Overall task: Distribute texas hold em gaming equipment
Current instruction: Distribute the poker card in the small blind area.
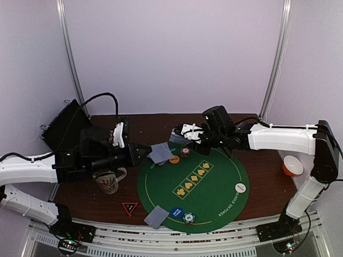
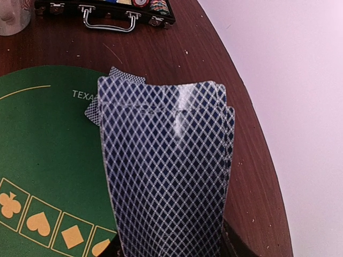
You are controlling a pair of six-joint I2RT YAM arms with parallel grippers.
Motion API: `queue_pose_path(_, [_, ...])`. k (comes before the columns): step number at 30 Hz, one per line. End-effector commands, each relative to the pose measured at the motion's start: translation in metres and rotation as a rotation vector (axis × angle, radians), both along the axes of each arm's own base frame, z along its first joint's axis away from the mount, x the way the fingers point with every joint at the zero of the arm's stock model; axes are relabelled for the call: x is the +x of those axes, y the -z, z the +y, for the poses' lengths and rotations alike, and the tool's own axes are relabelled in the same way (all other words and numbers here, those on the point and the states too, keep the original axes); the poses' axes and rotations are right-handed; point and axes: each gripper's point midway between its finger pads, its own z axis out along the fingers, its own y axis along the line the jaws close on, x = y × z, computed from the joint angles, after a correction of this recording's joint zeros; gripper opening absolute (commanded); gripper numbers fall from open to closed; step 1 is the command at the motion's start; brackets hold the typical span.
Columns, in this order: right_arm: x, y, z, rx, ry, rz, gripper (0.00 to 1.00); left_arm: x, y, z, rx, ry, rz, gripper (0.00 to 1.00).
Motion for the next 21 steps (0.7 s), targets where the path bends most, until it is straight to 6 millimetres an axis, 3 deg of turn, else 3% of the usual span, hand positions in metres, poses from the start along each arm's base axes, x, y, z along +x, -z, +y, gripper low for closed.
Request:
queue_pose_path(1, [0.021,-0.023,-0.003,0.043,0.096,-0.068,0.42,-0.026,0.019,0.004,-0.076,-0.176,0.092,0.00])
queue_pose_path(6, [0.022,-0.028,-0.008,0.045,0.113,-0.094,0.42,-0.071,0.060,0.010,-0.057,-0.290,0.198,0.00])
queue_pose_path(11, [0.017,-0.030,-0.013,0.048,0.116,-0.101,0.42,-0.099,0.100,0.018,-0.059,-0.332,0.280,0.00])
queue_pose_path(14, [0.015,-0.031,-0.015,0.046,0.118,-0.104,0.42,-0.116,0.113,0.018,-0.049,-0.355,0.307,0.00])
queue_pose_path(17, [0.015,-0.031,-0.015,0.054,0.119,-0.105,0.42,-0.126,0.126,0.019,-0.062,-0.380,0.319,0.00])
queue_pose_path(21, [0.014,-0.027,-0.010,0.064,0.106,-0.088,0.41,-0.132,0.146,0.037,-0.077,-0.481,0.326,0.00])
